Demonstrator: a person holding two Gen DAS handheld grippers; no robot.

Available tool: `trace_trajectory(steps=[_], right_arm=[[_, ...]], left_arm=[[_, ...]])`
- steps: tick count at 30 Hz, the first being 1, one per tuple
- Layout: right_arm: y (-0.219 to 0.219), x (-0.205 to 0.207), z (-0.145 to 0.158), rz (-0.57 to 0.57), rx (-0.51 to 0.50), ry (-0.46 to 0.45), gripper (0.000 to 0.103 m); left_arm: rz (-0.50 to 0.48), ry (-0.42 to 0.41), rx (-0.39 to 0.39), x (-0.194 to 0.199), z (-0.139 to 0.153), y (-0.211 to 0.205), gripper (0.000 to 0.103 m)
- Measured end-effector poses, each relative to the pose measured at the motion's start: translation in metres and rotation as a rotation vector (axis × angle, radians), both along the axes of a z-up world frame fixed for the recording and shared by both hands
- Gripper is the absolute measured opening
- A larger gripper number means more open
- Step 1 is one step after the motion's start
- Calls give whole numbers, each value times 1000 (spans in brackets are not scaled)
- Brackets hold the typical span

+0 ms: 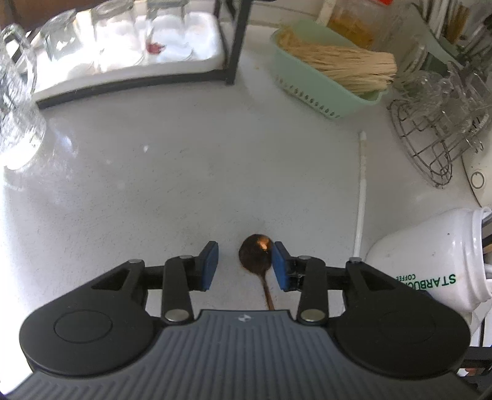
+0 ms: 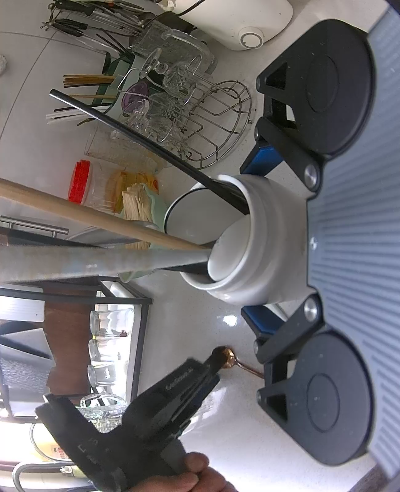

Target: Organize utensils

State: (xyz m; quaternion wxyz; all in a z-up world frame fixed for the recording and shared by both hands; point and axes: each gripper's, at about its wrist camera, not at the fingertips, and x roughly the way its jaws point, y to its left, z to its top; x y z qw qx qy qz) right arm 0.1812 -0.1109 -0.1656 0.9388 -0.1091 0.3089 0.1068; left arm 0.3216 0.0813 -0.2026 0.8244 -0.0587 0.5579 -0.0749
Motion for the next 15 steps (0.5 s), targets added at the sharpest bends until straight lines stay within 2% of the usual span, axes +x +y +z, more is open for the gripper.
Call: trace_trajectory(steps=[11, 14, 15], right_arm=[[1, 0, 0, -2, -3, -1, 92], [0, 1, -1, -3, -4, 0, 92], [0, 1, -1, -3, -5, 0, 92]], left_arm=[[-131, -58, 173, -1, -7, -45, 43], [-137, -62, 190, -2, -7, -50, 42], [-141, -62, 192, -1, -7, -51, 38]])
